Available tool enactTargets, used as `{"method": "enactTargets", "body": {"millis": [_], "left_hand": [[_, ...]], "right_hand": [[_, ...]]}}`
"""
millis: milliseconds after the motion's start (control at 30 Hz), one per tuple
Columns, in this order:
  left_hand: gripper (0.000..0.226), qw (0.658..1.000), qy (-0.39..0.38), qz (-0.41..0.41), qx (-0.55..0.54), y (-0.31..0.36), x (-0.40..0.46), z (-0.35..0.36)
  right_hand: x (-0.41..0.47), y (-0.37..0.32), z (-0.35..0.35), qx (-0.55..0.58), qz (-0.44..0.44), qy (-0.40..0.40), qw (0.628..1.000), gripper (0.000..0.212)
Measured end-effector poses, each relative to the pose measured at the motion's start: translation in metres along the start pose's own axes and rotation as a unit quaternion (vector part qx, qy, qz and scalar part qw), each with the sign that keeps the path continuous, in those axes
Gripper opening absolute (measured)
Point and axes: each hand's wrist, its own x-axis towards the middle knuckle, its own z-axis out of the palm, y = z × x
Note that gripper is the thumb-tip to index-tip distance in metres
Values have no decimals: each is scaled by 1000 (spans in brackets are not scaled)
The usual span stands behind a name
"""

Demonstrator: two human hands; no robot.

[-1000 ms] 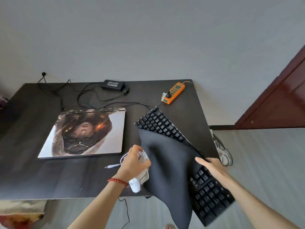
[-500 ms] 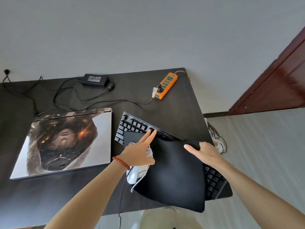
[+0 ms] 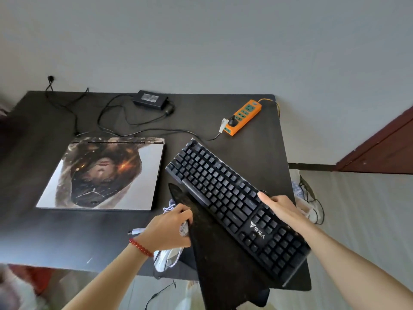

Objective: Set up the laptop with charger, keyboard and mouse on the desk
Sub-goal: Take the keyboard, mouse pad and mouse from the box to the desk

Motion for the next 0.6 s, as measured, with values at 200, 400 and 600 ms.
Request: {"method": "enactTargets", "body": {"millis": [200, 400, 600], "left_hand": [[33, 998, 37, -51, -29, -9, -31, 1], [31, 997, 46, -65, -3, -21, -66, 1], [33, 998, 56, -22, 16, -46, -102, 7]], "right_hand": [[-4, 1, 20, 155, 76, -10, 985, 87], [-42, -16, 46, 216, 120, -24, 969, 92], [-90, -24, 85, 259, 118, 8, 959, 87]]}}
